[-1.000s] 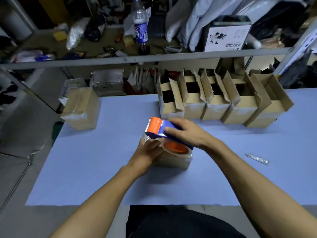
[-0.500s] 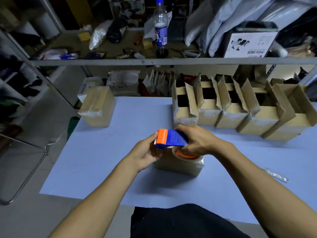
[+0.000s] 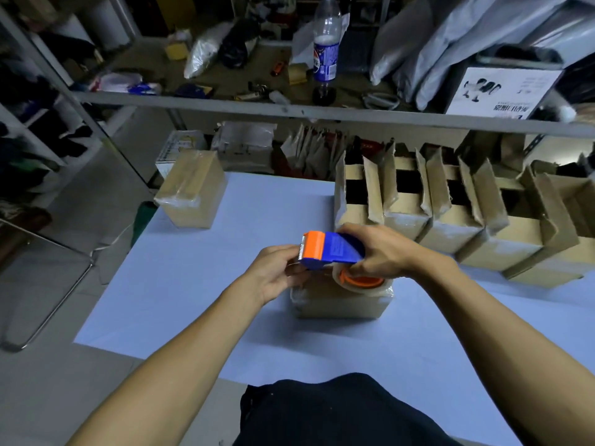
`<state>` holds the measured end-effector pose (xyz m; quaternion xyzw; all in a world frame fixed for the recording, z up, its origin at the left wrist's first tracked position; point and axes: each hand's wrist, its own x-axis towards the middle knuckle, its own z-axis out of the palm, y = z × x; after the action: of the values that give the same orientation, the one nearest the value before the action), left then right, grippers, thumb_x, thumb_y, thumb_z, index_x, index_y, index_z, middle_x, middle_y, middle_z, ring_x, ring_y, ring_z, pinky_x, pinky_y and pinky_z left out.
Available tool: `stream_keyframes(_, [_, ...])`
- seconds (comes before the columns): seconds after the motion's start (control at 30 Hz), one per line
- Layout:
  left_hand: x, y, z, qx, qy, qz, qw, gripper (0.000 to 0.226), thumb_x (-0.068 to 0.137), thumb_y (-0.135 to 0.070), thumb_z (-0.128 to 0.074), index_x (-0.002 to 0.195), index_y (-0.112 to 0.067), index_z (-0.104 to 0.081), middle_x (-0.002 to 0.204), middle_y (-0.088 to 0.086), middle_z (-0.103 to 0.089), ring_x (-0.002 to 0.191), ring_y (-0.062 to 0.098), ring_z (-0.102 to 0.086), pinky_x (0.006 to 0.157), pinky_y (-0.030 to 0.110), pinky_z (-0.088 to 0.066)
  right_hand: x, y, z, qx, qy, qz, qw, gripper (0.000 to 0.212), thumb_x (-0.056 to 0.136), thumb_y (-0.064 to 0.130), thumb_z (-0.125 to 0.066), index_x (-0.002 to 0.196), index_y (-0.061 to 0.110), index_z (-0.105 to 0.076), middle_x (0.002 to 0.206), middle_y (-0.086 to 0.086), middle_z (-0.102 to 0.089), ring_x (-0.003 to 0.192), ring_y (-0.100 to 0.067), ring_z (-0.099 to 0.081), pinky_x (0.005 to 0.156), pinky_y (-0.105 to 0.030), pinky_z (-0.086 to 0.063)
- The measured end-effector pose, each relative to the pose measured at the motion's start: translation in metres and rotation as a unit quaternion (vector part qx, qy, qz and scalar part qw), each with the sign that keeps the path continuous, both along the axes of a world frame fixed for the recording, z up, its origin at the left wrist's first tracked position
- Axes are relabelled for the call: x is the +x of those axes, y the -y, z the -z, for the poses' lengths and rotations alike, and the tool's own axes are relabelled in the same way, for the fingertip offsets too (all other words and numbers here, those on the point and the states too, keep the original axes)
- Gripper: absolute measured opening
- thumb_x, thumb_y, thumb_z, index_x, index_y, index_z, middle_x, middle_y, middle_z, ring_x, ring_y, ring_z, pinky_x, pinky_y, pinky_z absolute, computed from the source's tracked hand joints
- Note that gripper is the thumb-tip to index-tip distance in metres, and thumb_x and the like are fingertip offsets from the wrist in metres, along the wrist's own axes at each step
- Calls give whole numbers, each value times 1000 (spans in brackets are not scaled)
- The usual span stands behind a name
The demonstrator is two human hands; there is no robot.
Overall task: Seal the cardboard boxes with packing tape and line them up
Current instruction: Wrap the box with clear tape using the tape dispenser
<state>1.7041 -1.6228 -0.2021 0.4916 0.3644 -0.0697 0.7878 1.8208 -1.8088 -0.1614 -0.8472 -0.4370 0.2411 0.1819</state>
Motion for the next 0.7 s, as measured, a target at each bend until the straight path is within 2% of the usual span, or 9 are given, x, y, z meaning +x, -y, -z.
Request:
stream_keyframes(0.07, [1, 2, -1, 66, 4, 9, 998, 12, 93, 0, -58, 94, 3, -70, 75, 13, -71, 64, 18, -71, 58, 29, -58, 2, -1, -3, 3, 32, -25, 999, 42, 70, 43, -67, 108, 36, -49, 91, 9, -60, 80, -16, -59, 69, -33, -52])
stream_keyframes(0.13, [1, 4, 4, 138, -6, 9, 990, 14, 95, -1, -57, 92, 1, -71, 78, 14, -72, 66, 19, -71, 59, 28, -58, 1, -5, -4, 3, 96, -58, 994, 38, 72, 46, -67, 102, 35, -47, 88, 10, -59, 77, -17, -57, 62, -31, -46])
stream_keyframes(0.23, [-4, 7, 17, 152, -12, -15, 988, 13, 95, -5, -59, 96, -1, -72, 92, 17, -72, 79, 24, -70, 74, 36, -60, 1, -11, -1, -1, 146, -90, 985, 41, 74, 50, -67, 106, 34, -48, 92, 9, -59, 78, -18, -56, 64, -32, -46])
stream_keyframes(0.3, [-9, 12, 22, 156, -14, -41, 987, 14, 95, -6, -59, 92, -5, -72, 89, 15, -72, 76, 22, -68, 72, 34, -58, 2, -13, 3, 0, 131, -96, 987, 45, 73, 53, -65, 111, 34, -50, 94, 8, -60, 79, -18, -56, 67, -35, -50])
stream_keyframes(0.43, [-16, 21, 30, 239, -7, -46, 970, 21, 96, -15, -57, 83, -11, -72, 88, 16, -73, 76, 20, -64, 69, 33, -54, 6, -12, 6, -5, 80, -89, 993, 47, 70, 55, -64, 112, 37, -52, 90, 11, -59, 77, -14, -56, 68, -37, -52])
stream_keyframes(0.57, [-15, 23, 27, 303, 32, -65, 950, 17, 95, -14, -58, 86, -14, -73, 83, 6, -72, 76, 14, -65, 70, 30, -55, 10, -5, 1, 18, 41, -60, 997, 44, 71, 44, -70, 112, 35, -56, 90, 13, -62, 79, -13, -58, 70, -31, -50])
stream_keyframes(0.63, [-10, 25, 24, 315, 60, -88, 943, 15, 94, -12, -61, 84, -15, -72, 81, 0, -72, 74, 10, -64, 68, 24, -54, 12, -2, -1, 27, 35, -45, 998, 46, 73, 43, -70, 115, 33, -56, 94, 11, -63, 81, -14, -59, 71, -30, -50])
stream_keyframes(0.7, [-5, 33, 26, 308, 53, -96, 945, 16, 94, -11, -59, 84, -15, -72, 81, 1, -71, 76, 13, -64, 68, 26, -53, 13, -1, 0, 19, 32, -33, 999, 48, 72, 44, -68, 116, 31, -57, 94, 8, -64, 81, -15, -59, 73, -32, -52])
